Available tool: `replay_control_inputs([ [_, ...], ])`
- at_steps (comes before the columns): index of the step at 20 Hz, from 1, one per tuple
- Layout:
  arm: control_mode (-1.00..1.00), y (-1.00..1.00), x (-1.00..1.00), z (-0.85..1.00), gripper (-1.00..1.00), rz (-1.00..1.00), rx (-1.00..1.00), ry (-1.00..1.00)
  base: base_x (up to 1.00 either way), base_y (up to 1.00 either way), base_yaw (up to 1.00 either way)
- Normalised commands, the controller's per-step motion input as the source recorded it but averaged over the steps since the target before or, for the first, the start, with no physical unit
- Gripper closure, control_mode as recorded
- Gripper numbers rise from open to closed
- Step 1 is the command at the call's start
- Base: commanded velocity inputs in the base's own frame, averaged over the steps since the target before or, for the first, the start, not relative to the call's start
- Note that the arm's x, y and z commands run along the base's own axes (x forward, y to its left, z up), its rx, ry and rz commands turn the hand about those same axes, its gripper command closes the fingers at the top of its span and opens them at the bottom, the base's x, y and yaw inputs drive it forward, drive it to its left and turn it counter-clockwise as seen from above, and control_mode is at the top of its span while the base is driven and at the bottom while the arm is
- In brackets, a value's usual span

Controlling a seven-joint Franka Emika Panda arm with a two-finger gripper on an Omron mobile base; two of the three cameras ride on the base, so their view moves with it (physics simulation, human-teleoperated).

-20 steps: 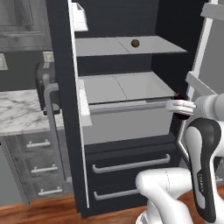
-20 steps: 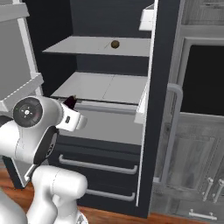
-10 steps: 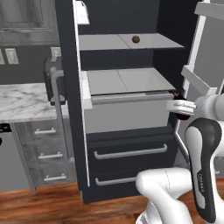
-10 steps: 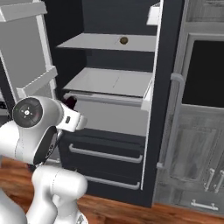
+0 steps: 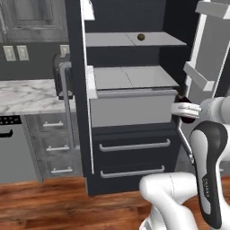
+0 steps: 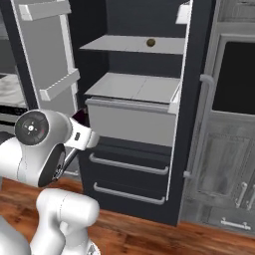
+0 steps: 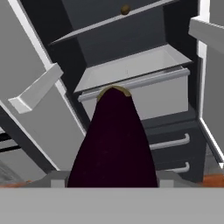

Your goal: Pick eggplant from the fridge and place it on the plate on the counter.

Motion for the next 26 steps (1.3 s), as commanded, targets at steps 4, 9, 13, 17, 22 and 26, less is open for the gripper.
replay_control_inputs([
  [4,1.00,0.00,0.00,0.00,1.00,0.00,0.00,0.00,-0.37,0.22,0.02],
  [9,1.00,0.00,0.00,0.00,1.00,0.00,0.00,0.00,-0.23,0.21,0.12],
  [13,1.00,0.00,0.00,0.00,1.00,0.00,0.00,0.00,-0.13,0.26,0.19],
  [17,1.00,0.00,0.00,0.00,1.00,0.00,0.00,0.00,-0.09,0.29,0.25],
  [22,1.00,0.00,0.00,0.00,1.00,0.00,0.00,0.00,-0.02,0.27,0.28],
  [26,1.00,0.00,0.00,0.00,1.00,0.00,0.00,0.00,0.00,0.27,0.27],
])
